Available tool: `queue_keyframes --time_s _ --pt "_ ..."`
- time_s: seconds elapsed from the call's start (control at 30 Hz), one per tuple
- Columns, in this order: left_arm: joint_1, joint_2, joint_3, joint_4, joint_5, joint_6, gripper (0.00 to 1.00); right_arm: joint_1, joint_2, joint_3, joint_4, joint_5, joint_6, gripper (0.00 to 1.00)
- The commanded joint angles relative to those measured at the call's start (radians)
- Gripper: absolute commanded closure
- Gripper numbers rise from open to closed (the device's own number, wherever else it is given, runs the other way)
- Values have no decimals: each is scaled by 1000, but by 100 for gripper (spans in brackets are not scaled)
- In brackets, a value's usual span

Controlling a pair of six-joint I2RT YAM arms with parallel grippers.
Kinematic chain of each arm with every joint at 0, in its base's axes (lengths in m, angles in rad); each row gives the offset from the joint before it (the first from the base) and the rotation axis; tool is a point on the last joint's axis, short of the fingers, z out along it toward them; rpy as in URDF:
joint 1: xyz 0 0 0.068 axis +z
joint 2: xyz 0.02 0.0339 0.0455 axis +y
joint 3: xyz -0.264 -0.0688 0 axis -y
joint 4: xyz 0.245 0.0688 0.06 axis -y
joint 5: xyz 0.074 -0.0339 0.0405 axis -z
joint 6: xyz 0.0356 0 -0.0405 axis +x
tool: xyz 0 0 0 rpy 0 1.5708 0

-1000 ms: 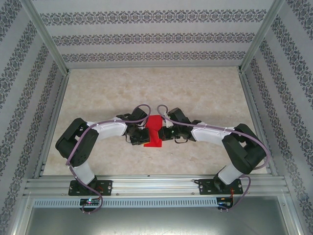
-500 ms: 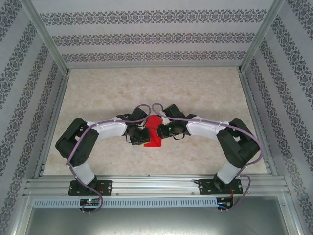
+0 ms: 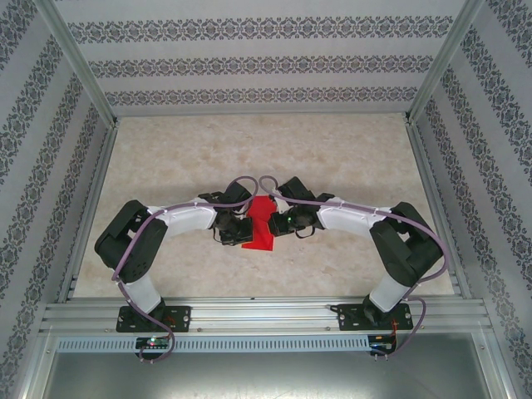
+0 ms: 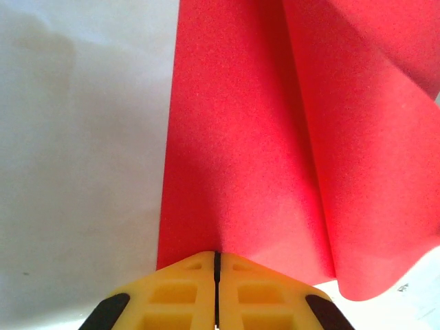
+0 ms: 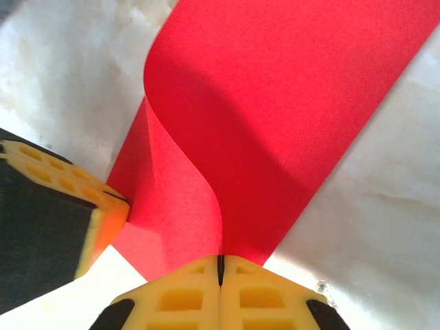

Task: Fold a paper plane with a square sheet of paper (pick it up from the middle)
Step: Fold the triangle a second time at the center of the table.

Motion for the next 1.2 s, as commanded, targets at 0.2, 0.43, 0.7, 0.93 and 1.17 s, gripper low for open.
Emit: queue_keyframes --time_s 0.2,0.43,0.7,0.93,1.17 --pt "-9 3 17 -173 -128 135 90 20 -17 2 48 -67 34 93" --pt "-11 -31 19 -143 -98 123 88 20 43 59 3 -41 -9 92" --pt "-10 -109 1 -86 -36 85 86 15 70 67 12 -56 -15 93" --pt "-10 -102 -56 -20 9 -14 88 14 77 63 20 -59 -11 92" --pt "-10 -92 -94 109 43 -76 88 14 80 58 28 -64 -9 92"
